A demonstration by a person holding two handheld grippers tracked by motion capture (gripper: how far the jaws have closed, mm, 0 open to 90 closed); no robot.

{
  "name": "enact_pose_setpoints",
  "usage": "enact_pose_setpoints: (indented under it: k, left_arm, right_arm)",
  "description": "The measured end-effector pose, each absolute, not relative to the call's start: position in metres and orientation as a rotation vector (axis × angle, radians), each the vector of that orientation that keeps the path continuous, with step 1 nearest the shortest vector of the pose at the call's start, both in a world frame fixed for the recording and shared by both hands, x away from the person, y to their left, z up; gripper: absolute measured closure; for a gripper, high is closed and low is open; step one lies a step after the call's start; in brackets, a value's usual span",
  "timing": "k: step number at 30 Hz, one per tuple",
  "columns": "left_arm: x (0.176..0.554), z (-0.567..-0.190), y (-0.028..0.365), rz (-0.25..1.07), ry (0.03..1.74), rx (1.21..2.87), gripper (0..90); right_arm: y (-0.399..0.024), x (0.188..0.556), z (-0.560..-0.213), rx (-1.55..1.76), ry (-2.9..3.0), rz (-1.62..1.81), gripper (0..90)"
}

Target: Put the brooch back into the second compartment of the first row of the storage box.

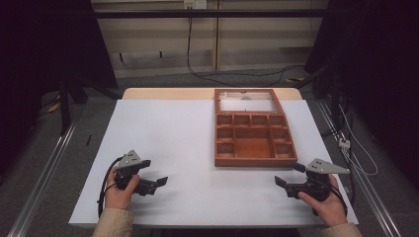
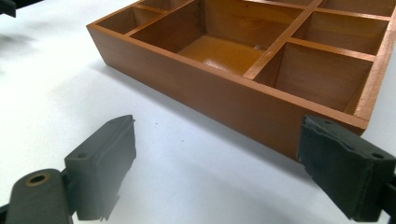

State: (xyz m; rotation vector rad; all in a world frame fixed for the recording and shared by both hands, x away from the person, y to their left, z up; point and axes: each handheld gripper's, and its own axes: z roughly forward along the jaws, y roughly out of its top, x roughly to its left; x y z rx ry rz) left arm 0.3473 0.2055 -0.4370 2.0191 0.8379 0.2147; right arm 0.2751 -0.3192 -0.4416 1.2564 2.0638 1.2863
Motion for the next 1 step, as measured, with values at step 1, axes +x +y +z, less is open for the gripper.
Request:
enact_pose_setpoints:
  k: [1]
  left_arm:
    - [0.3475, -0.4371, 0.2055, 0.215, 0.839, 2.016, 5.1]
  right_arm:
    - [-0.3186, 0.275, -0.4416, 1.259, 2.063, 1.284, 11.6]
